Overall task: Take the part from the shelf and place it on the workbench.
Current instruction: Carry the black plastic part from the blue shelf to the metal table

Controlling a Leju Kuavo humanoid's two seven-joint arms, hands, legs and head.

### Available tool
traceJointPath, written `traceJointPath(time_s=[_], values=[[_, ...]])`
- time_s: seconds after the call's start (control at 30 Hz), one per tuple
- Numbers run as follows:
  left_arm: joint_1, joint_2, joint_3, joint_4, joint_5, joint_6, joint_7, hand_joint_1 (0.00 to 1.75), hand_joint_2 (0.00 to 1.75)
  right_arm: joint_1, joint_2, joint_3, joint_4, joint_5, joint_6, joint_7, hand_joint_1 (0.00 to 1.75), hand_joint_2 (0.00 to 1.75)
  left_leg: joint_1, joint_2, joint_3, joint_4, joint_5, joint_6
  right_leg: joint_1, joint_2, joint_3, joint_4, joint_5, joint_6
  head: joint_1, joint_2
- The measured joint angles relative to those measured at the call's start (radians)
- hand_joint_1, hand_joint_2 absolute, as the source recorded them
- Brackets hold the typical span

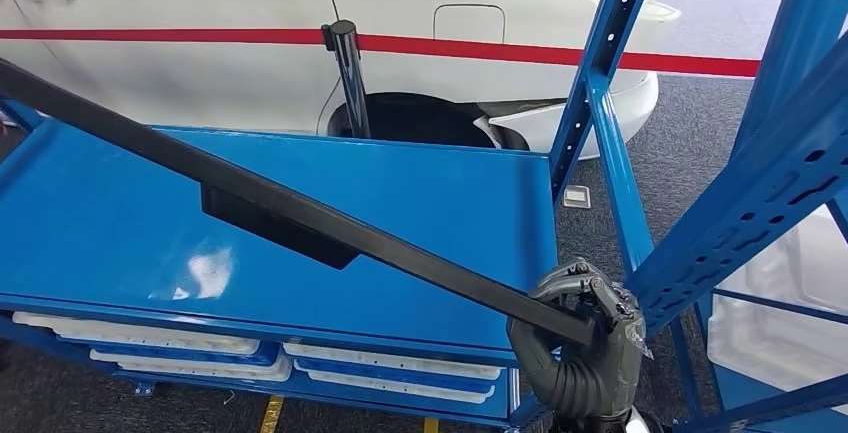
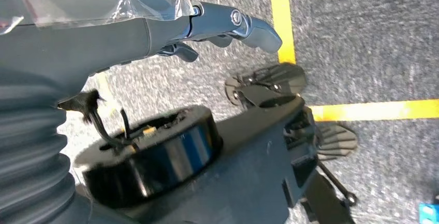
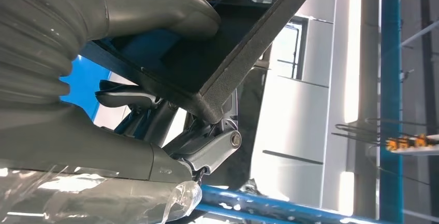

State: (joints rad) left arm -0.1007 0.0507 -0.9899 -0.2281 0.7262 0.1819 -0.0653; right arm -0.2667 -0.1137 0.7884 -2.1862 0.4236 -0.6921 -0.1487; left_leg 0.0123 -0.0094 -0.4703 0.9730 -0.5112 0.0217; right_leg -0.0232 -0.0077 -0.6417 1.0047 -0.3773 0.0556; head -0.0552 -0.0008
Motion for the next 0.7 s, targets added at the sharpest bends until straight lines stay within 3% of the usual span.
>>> traceJointPath(time_s=[0.07, 0.13, 0.2, 0.23, 0.27, 0.3, 0.37, 0.43, 0.47, 0.53, 0.57, 0.6, 0.7], values=[[-0.001, 0.000, 0.000, 0.000, 0.001, -0.002, 0.001, 0.00, 1.75, 0.000, -0.003, 0.000, 0.000, -0.007, -0.001, -0.004, 1.75, 1.75, -0.001, 0.005, -0.013, -0.006, 0.018, 0.015, -0.004, 0.004, -0.008, 0.006, -0.010, 0.010, 0.001, 0.000], [-0.004, 0.001, 0.000, 0.000, 0.001, -0.004, 0.002, 0.00, 1.75, 0.001, -0.007, 0.000, 0.000, -0.014, -0.001, -0.008, 1.75, 1.75, -0.001, 0.010, -0.034, -0.010, 0.041, 0.031, -0.006, 0.006, -0.034, 0.079, -0.090, 0.012, 0.002, 0.000], [-0.005, 0.002, 0.000, 0.001, 0.003, -0.008, 0.002, 0.00, 1.75, 0.002, -0.010, 0.001, 0.000, -0.025, -0.001, -0.009, 1.75, 1.75, -0.006, 0.012, -0.061, -0.010, 0.062, 0.041, -0.002, 0.007, -0.063, 0.206, -0.184, 0.012, 0.003, 0.000], [-0.004, 0.002, 0.000, 0.001, 0.005, -0.010, 0.002, 0.00, 1.75, 0.003, -0.013, 0.001, 0.000, -0.032, -0.001, -0.009, 1.75, 1.75, -0.009, 0.013, -0.075, -0.009, 0.073, 0.042, -0.001, 0.007, -0.066, 0.255, -0.202, 0.011, 0.003, 0.000], [-0.004, 0.002, 0.000, 0.001, 0.007, -0.012, 0.002, 0.00, 1.75, 0.003, -0.015, 0.001, 0.000, -0.042, -0.002, -0.010, 1.75, 1.75, -0.012, 0.015, -0.088, -0.009, 0.084, 0.043, 0.001, 0.007, -0.054, 0.276, -0.194, 0.009, 0.003, 0.000], [-0.003, 0.002, 0.000, 0.001, 0.009, -0.013, 0.002, 0.00, 1.75, 0.003, -0.018, 0.001, 0.000, -0.054, -0.002, -0.012, 1.75, 1.75, -0.015, 0.015, -0.100, -0.008, 0.094, 0.042, 0.003, 0.007, -0.026, 0.263, -0.169, 0.005, 0.003, 0.000], [-0.003, 0.002, 0.000, 0.001, 0.012, -0.014, 0.003, 0.00, 1.75, 0.002, -0.022, 0.001, 0.000, -0.082, -0.002, -0.017, 1.75, 1.75, -0.018, 0.016, -0.118, -0.007, 0.113, 0.038, 0.008, 0.007, 0.074, 0.150, -0.128, -0.009, 0.003, 0.000], [-0.004, 0.002, 0.000, 0.001, 0.014, -0.014, 0.003, 0.00, 1.75, -0.001, -0.026, 0.001, 0.000, -0.103, -0.001, -0.022, 1.75, 1.75, -0.022, 0.018, -0.130, -0.005, 0.130, 0.030, 0.016, 0.006, 0.167, 0.010, -0.137, -0.021, 0.002, 0.000], [-0.004, 0.002, 0.000, 0.001, 0.014, -0.014, 0.004, 0.00, 1.75, -0.003, -0.027, 0.001, -0.001, -0.110, -0.001, -0.025, 1.75, 1.75, -0.023, 0.019, -0.134, -0.005, 0.139, 0.025, 0.020, 0.006, 0.189, -0.031, -0.147, -0.026, 0.002, 0.000], [-0.004, 0.004, 0.000, 0.001, 0.015, -0.014, 0.005, 0.00, 1.75, -0.007, -0.030, 0.001, -0.001, -0.127, -0.001, -0.029, 1.75, 1.75, -0.023, 0.021, -0.142, -0.006, 0.153, 0.014, 0.019, 0.006, 0.187, -0.054, -0.143, -0.035, 0.002, 0.000], [-0.003, 0.005, 0.000, 0.002, 0.016, -0.015, 0.006, 0.00, 1.75, -0.008, -0.032, 0.001, -0.001, -0.143, -0.001, -0.032, 1.75, 1.75, -0.022, 0.020, -0.148, 0.002, 0.144, 0.008, 0.017, 0.005, 0.180, -0.055, -0.134, -0.041, 0.002, 0.000], [-0.002, 0.006, 0.000, 0.003, 0.017, -0.016, 0.008, 0.00, 1.75, -0.009, -0.034, 0.002, -0.001, -0.163, -0.001, -0.036, 1.75, 1.75, -0.020, 0.019, -0.158, 0.026, 0.116, 0.000, 0.015, 0.003, 0.172, -0.057, -0.123, -0.048, 0.002, 0.000], [0.000, 0.007, -0.001, 0.003, 0.023, -0.020, 0.010, 0.00, 1.75, -0.012, -0.045, 0.010, 0.000, -0.264, 0.008, -0.069, 1.75, 1.75, -0.009, 0.017, -0.207, 0.203, -0.026, -0.020, 0.013, 0.001, 0.134, -0.057, -0.090, -0.060, 0.001, 0.000]])
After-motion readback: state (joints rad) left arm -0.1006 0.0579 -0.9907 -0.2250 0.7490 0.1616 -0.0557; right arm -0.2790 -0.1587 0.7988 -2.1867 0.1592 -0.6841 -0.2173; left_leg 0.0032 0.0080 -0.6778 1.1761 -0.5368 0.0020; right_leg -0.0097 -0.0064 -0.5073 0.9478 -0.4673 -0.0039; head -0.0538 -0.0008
